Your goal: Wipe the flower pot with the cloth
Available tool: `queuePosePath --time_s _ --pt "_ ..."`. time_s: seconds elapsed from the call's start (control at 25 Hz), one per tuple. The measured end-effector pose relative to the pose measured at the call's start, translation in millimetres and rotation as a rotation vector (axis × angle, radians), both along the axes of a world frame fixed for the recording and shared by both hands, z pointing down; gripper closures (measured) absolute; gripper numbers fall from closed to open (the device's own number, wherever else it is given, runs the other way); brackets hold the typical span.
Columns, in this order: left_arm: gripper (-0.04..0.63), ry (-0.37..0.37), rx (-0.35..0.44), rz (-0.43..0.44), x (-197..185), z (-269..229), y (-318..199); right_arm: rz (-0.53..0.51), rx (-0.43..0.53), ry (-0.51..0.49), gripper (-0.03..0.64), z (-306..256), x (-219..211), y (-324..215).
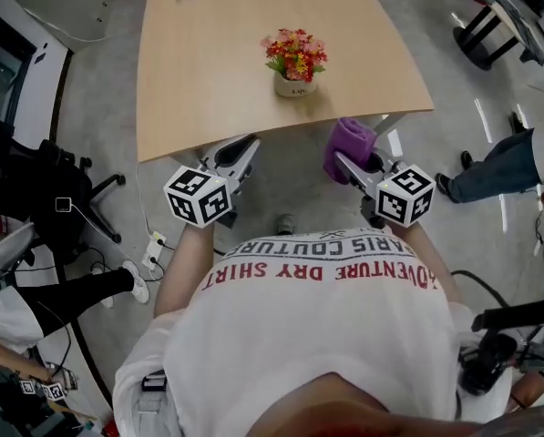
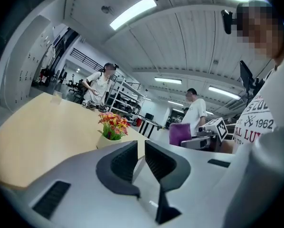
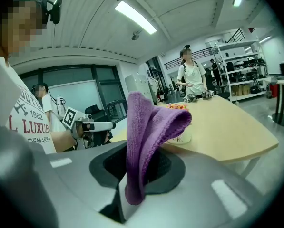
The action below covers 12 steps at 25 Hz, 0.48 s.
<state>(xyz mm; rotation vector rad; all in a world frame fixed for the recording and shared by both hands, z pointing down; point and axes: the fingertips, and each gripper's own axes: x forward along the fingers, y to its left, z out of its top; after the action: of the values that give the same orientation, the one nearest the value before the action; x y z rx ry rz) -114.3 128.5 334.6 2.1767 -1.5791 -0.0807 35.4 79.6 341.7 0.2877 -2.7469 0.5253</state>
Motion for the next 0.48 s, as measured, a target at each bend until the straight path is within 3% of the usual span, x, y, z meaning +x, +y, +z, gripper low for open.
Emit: queuePosePath --time_s 0.16,0.48 --pt "0.546 -0.057 -0.003 0.030 -28 10 -42 0.034 0.018 -0.013 0.557 -2 -25 -27" --pt "0.362 -0.151 -0.087 0.082 -38 50 -111 0.086 -0.052 -0.013 0.557 26 -35 -58"
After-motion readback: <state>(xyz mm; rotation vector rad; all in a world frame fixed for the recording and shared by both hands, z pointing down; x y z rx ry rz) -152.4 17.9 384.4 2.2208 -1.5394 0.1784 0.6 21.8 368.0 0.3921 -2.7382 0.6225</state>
